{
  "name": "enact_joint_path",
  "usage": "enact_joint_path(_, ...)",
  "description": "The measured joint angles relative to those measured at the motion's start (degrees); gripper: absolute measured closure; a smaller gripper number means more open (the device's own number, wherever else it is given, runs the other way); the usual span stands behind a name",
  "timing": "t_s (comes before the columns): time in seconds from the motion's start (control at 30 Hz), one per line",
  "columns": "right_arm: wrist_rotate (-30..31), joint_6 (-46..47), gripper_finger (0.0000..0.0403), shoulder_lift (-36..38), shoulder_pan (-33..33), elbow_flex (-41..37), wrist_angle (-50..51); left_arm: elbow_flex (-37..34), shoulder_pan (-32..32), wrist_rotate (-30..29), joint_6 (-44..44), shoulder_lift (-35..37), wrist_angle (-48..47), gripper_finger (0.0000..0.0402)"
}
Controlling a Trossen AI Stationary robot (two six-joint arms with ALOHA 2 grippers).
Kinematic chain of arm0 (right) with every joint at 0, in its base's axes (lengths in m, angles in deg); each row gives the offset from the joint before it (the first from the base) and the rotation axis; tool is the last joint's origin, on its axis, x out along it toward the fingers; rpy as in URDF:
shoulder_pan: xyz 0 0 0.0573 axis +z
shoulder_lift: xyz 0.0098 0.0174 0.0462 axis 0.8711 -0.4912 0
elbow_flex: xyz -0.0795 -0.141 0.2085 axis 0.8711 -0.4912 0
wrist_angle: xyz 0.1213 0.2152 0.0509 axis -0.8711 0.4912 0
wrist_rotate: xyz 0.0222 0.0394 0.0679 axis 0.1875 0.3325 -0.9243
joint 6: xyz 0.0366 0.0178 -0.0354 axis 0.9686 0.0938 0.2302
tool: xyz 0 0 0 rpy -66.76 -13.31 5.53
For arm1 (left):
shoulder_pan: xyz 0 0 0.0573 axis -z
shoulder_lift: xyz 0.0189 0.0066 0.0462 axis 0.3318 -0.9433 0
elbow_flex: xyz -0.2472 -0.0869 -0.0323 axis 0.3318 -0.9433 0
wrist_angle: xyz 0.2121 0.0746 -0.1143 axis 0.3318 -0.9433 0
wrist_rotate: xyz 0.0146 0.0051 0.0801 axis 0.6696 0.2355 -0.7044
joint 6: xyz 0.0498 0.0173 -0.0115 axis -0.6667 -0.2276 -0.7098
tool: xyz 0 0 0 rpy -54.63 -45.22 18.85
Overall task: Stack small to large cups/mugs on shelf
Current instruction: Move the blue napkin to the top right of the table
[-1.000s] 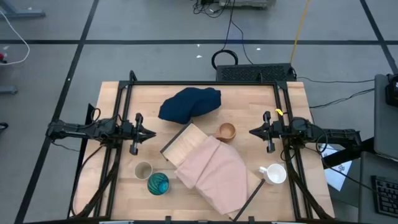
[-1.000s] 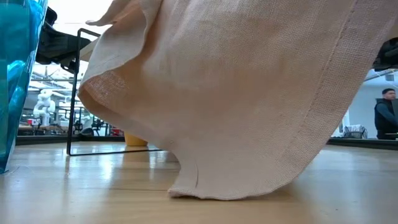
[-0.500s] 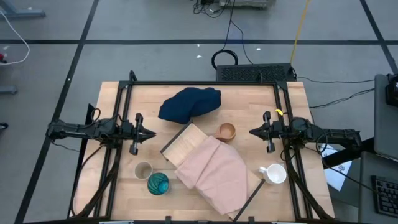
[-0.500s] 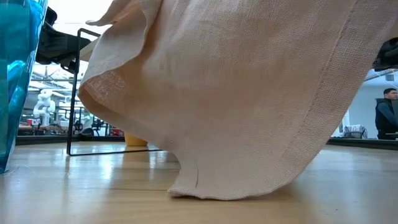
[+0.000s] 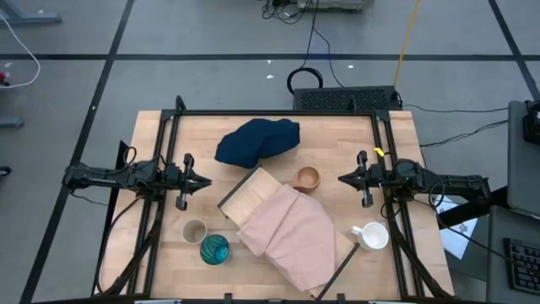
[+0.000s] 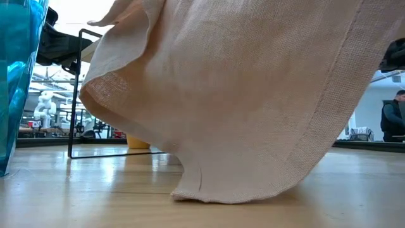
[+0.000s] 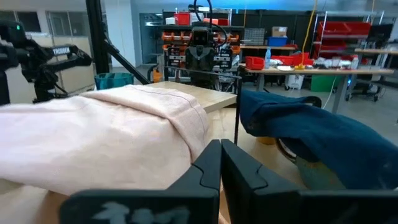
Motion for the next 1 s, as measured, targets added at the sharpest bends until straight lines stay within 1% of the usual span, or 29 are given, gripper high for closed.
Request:
enact_joint_path(0.1, -0.02, 3.79, 0.0403, -0.05, -0.01, 0.00, -1.70, 0.00, -0.01, 0.00, 0.00, -0.01, 0.02, 0.0364)
enact_joint_path(0.2, -0.01, 9.50, 0.0403, -0.02, 0.00, -0.01, -9.94, 0.00, 0.01, -0.03, -0.17, 0.00, 0.05, 0.0364)
enact_joint_path(0.23, 0.30, 11.13, 0.0403, -0.02, -0.05, -0.01, -13.27, 0.00, -0.01, -0.89, -0.23, -0.01, 0.62, 0.0364)
enact_joint_path(0.27, 1.26, 12.63, 0.0403, -0.11, -0.03, -0.01, -16.61, 0.00, -0.07, -2.97, -0.16, -0.03, 2.30, 0.0364)
enact_joint_path(0.33, 3.91, 17.09, 0.0403, -0.26, -0.05, -0.01, -22.53, 0.00, -0.18, -7.48, 0.91, 0.01, 8.16, 0.0364)
enact_joint_path(0.47, 10.31, 26.34, 0.0403, -0.25, -0.05, -0.01, -32.25, 0.00, -0.14, -12.17, 1.11, -0.01, 22.53, 0.0364)
enact_joint_path(0.57, 13.94, 29.57, 0.0403, -0.28, -0.05, -0.01, -36.96, 0.00, -0.14, -12.48, 0.79, 0.01, 33.11, 0.0364)
enact_joint_path(0.67, 19.14, 32.55, 0.0403, -0.37, -0.05, -0.01, -40.34, 0.00, -0.14, -12.42, 0.35, 0.01, 43.27, 0.0364)
enact_joint_path(0.73, 22.79, 36.90, 0.0403, -0.33, -0.05, -0.01, -44.03, 0.00, -0.14, -12.30, 2.79, 0.01, 49.64, 0.0364)
enact_joint_path(0.77, 23.63, 39.04, 0.0403, -0.32, -0.05, -0.01, -45.72, 0.00, -0.14, -12.52, 4.90, 0.01, 52.21, 0.0364)
enact_joint_path(0.87, 24.04, 42.07, 0.0403, -0.33, -0.05, -0.01, -48.81, 0.00, -0.14, -13.80, 10.32, 0.03, 57.28, 0.0364)
enact_joint_path(1.0, 25.38, 43.79, 0.0403, -0.35, -0.05, -0.01, -49.68, 0.00, -0.14, -14.12, 12.50, 0.01, 56.24, 0.0364)
